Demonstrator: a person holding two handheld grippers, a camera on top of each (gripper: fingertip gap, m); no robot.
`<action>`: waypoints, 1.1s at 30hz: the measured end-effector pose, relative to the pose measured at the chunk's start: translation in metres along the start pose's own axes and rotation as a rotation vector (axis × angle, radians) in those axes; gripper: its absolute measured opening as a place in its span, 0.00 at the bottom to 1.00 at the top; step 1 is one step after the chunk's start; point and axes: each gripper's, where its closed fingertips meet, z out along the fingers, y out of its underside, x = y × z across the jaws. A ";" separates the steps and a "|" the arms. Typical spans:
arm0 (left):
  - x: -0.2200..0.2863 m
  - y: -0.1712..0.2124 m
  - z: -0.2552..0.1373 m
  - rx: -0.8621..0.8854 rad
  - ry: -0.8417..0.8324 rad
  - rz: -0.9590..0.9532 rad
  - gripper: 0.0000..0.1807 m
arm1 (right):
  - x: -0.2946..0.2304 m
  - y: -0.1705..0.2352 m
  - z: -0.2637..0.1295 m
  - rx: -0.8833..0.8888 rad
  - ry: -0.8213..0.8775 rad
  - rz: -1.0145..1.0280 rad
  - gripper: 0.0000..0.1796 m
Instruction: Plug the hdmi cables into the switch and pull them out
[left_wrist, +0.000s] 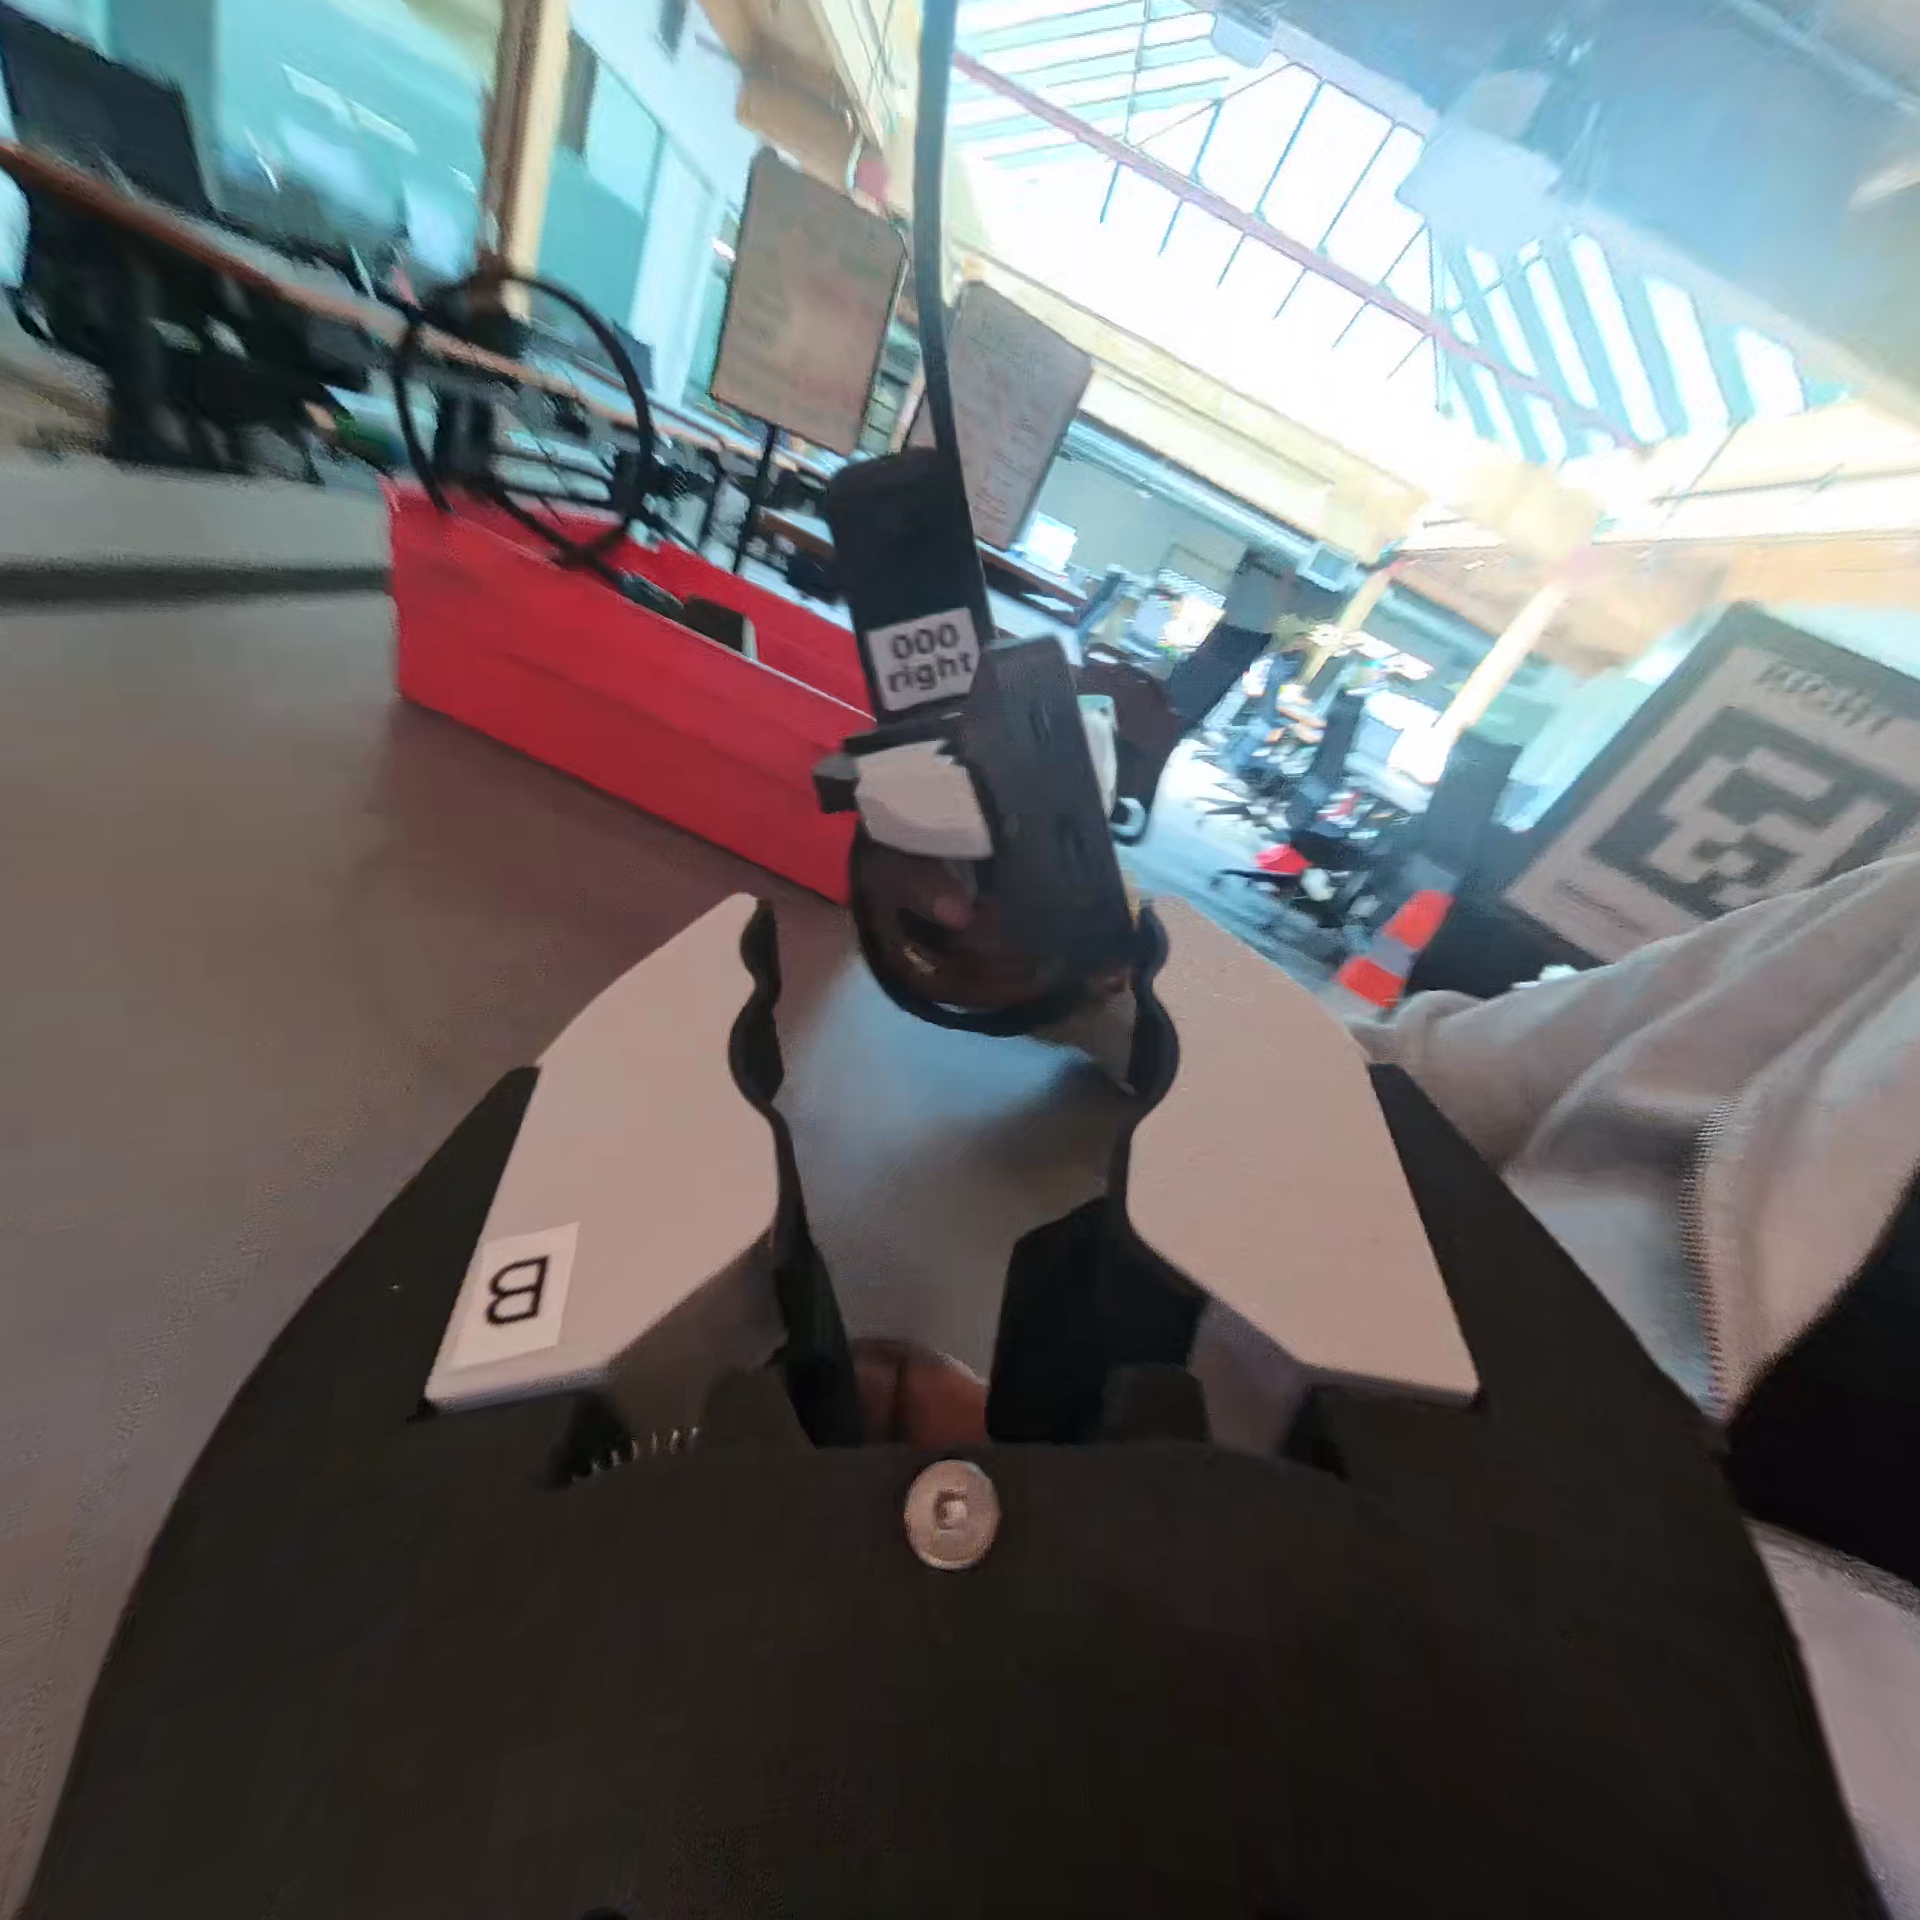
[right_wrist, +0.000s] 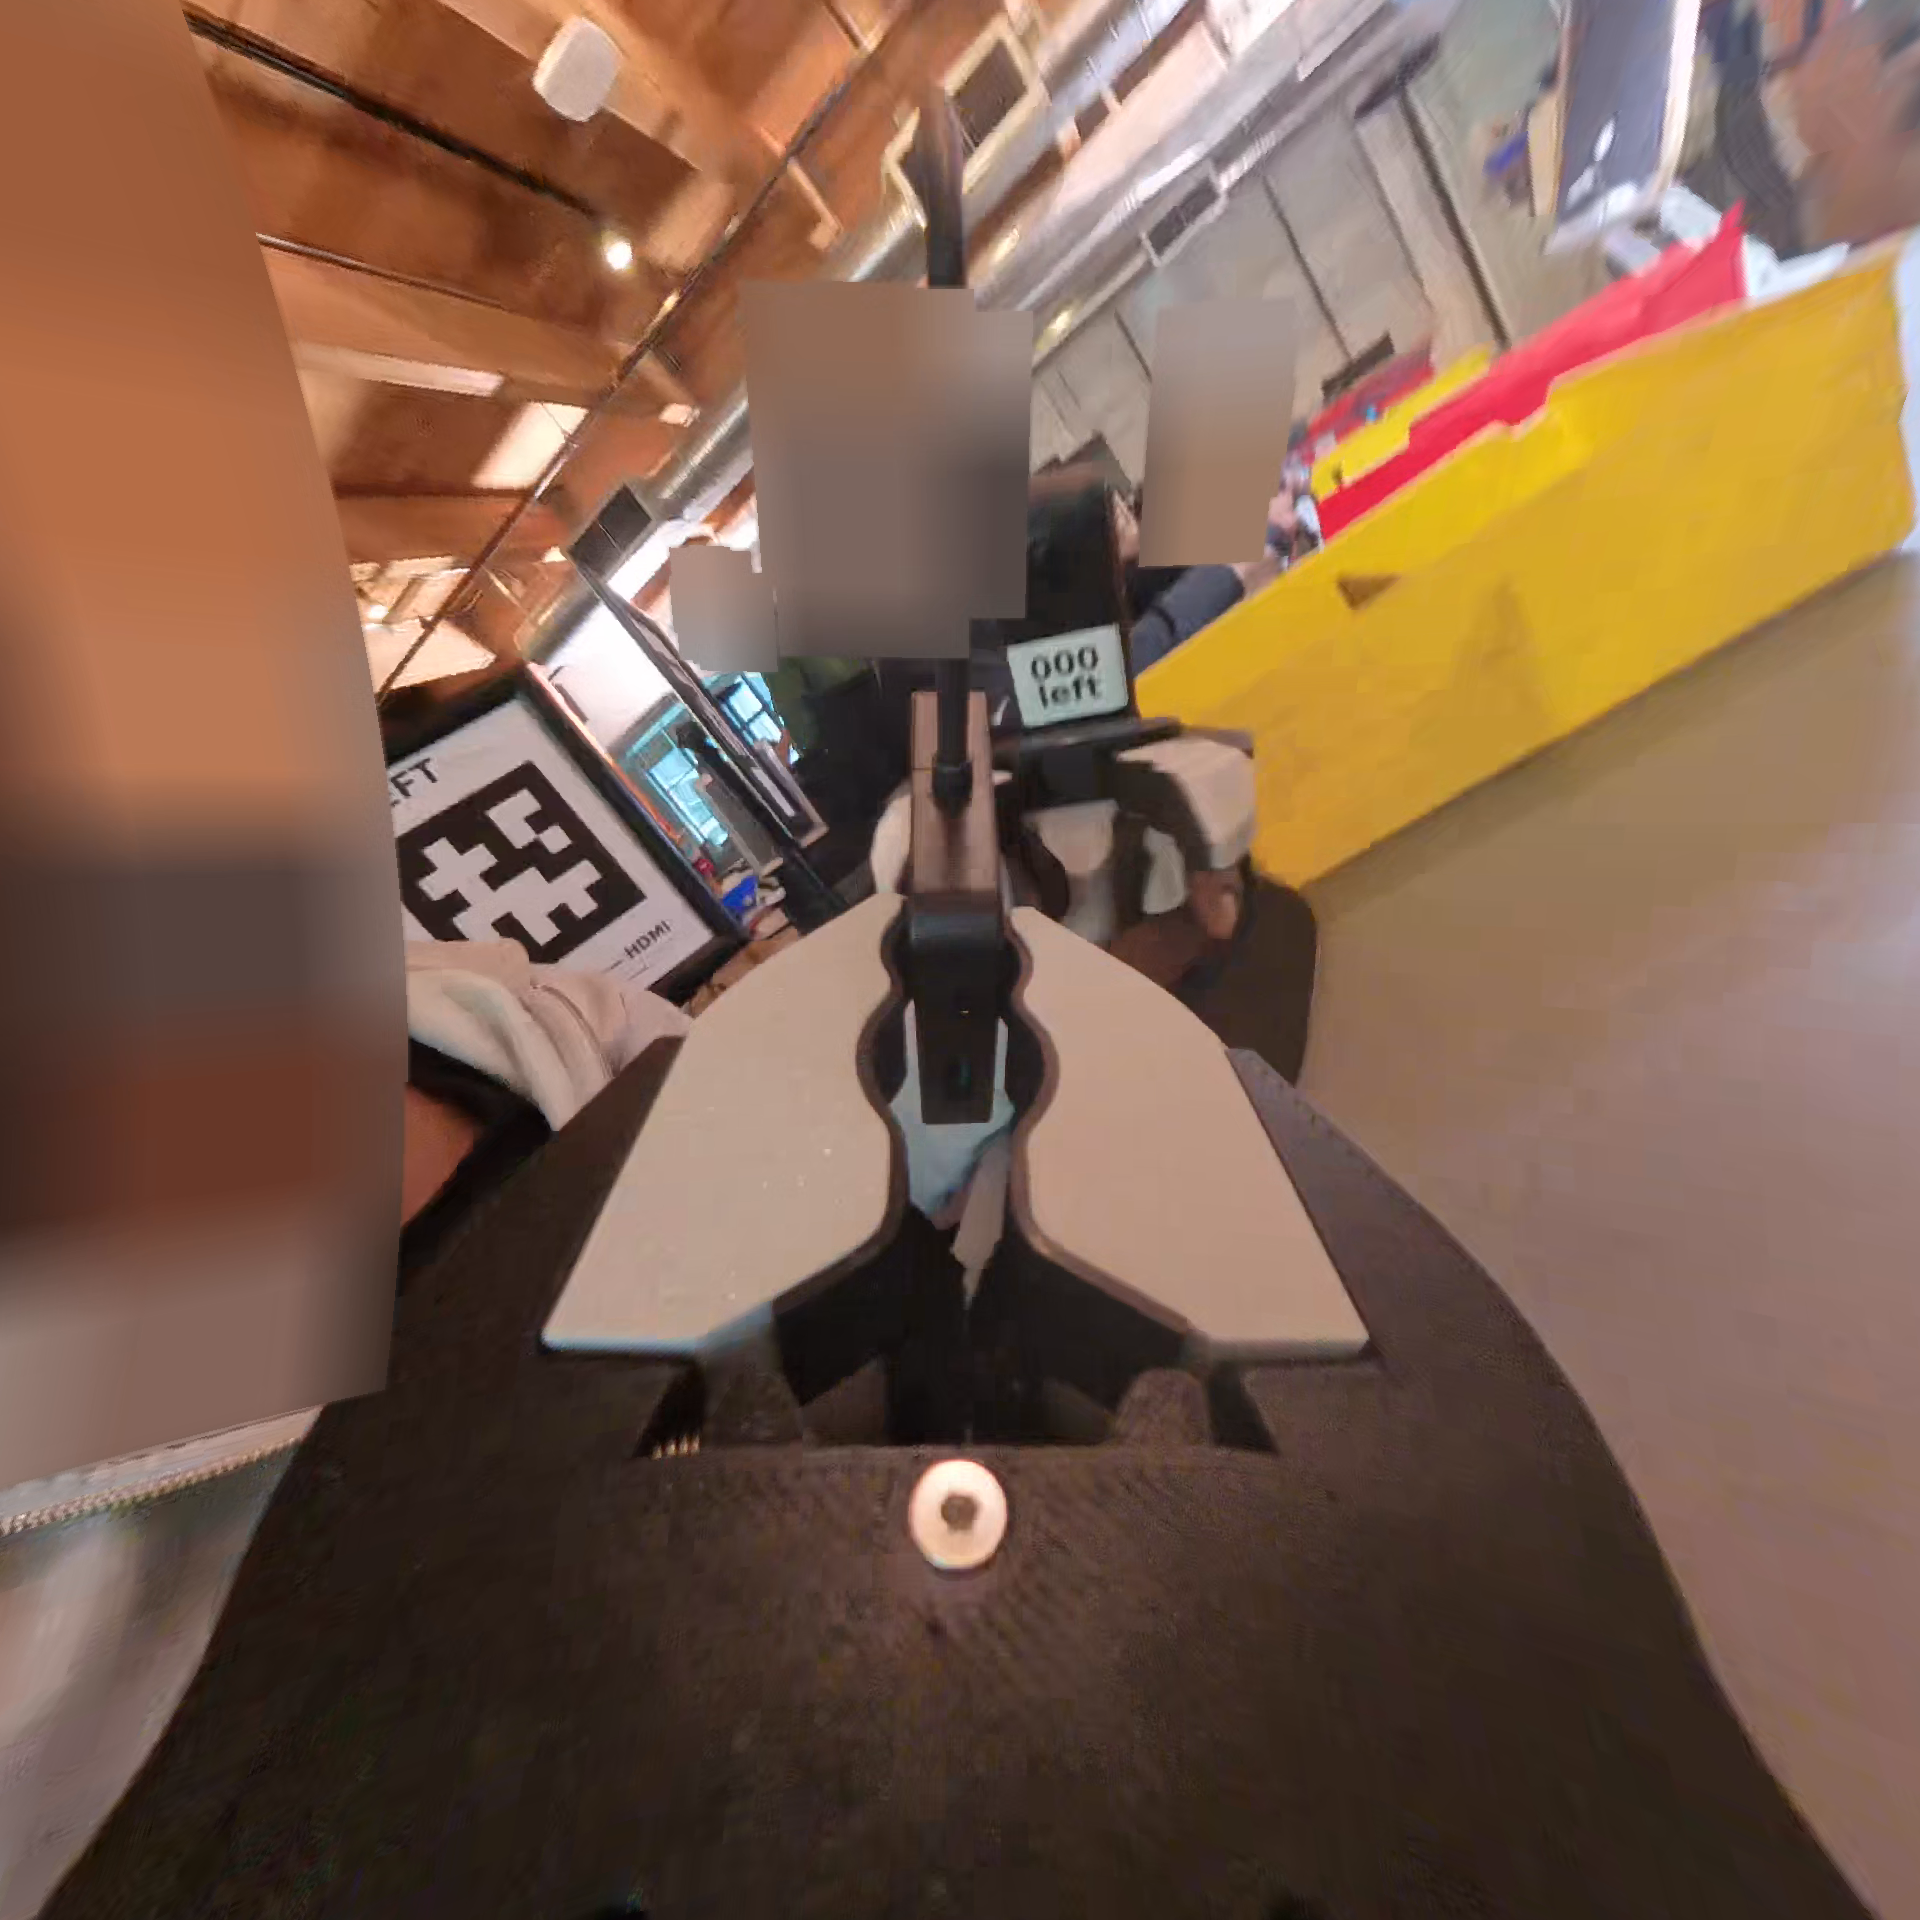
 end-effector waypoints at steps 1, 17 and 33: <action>0.003 0.002 0.004 0.007 0.041 -0.060 0.30 | 0.004 0.007 0.002 -0.032 0.011 0.025 0.07; -0.047 0.035 0.007 -0.102 -0.205 -0.250 0.07 | 0.075 0.041 -0.004 -0.567 0.785 -1.084 0.47; -0.056 -0.019 -0.022 0.175 -0.400 0.077 0.27 | 0.078 0.097 -0.058 -0.863 0.583 -0.553 0.39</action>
